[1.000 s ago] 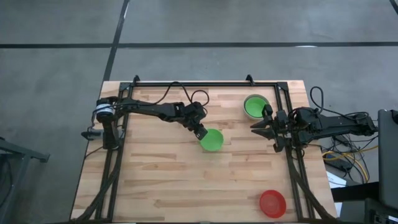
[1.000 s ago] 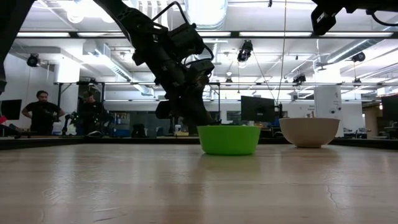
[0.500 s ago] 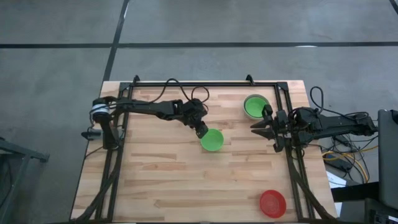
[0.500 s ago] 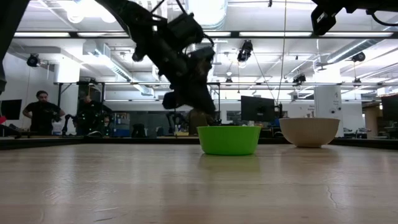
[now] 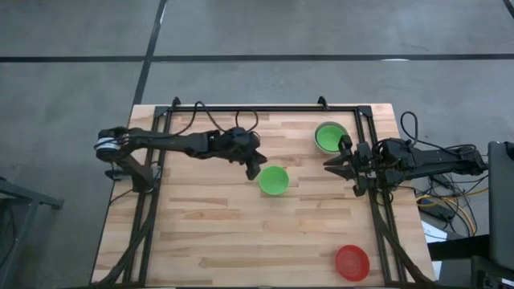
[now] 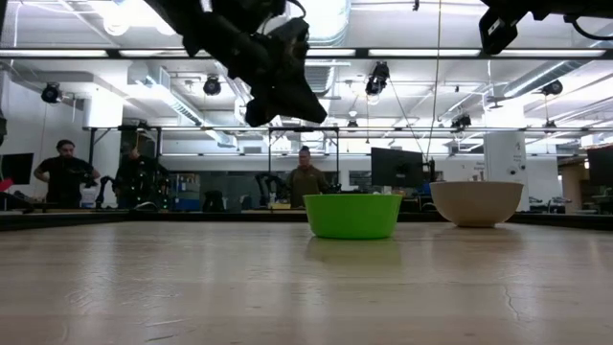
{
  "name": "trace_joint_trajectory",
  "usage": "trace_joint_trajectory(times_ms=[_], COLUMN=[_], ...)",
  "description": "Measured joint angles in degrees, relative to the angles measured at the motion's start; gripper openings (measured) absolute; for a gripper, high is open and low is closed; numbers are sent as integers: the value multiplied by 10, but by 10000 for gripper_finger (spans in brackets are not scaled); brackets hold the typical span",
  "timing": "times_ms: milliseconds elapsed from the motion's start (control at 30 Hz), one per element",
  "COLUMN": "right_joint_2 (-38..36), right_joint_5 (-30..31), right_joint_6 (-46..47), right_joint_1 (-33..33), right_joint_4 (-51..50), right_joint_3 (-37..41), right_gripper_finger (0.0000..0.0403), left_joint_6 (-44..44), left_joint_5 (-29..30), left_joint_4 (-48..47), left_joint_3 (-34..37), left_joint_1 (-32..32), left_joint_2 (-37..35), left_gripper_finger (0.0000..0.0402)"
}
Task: Nest bowls inside each other
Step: Stack the green bowl on top of the green bowl
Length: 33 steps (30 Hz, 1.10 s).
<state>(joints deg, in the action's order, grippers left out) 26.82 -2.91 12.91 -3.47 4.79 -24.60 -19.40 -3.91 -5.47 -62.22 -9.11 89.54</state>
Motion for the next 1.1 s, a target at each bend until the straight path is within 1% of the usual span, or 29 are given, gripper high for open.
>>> trace_joint_trajectory(times_ms=[167, 367, 533, 700, 833, 1000, 1100], right_joint_2=[0, 0, 0, 0, 0, 0, 0], right_joint_5=[0, 0, 0, 0, 0, 0, 0], right_joint_6=[0, 0, 0, 0, 0, 0, 0], right_joint_1=[0, 0, 0, 0, 0, 0, 0], right_joint_4=[-1, -1, -1, -1, -1, -1, -1], right_joint_3=[0, 0, 0, 0, 0, 0, 0], right_gripper_finger=[74, 81, 80, 72, 68, 73, 78], left_joint_6=[-4, -4, 19, 26, 26, 24, 32], left_joint_5=[1, 1, 1, 1, -12, -16, -32], left_joint_4=[107, 170, 236, 248, 249, 245, 234], left_joint_3=[72, 169, 250, 323, 368, 397, 403], left_joint_1=[8, 7, 7, 6, 6, 3, -1], left_joint_2=[-41, -111, -183, -258, -313, -371, -397], left_gripper_finger=[33, 32, 34, 35, 35, 35, 35])
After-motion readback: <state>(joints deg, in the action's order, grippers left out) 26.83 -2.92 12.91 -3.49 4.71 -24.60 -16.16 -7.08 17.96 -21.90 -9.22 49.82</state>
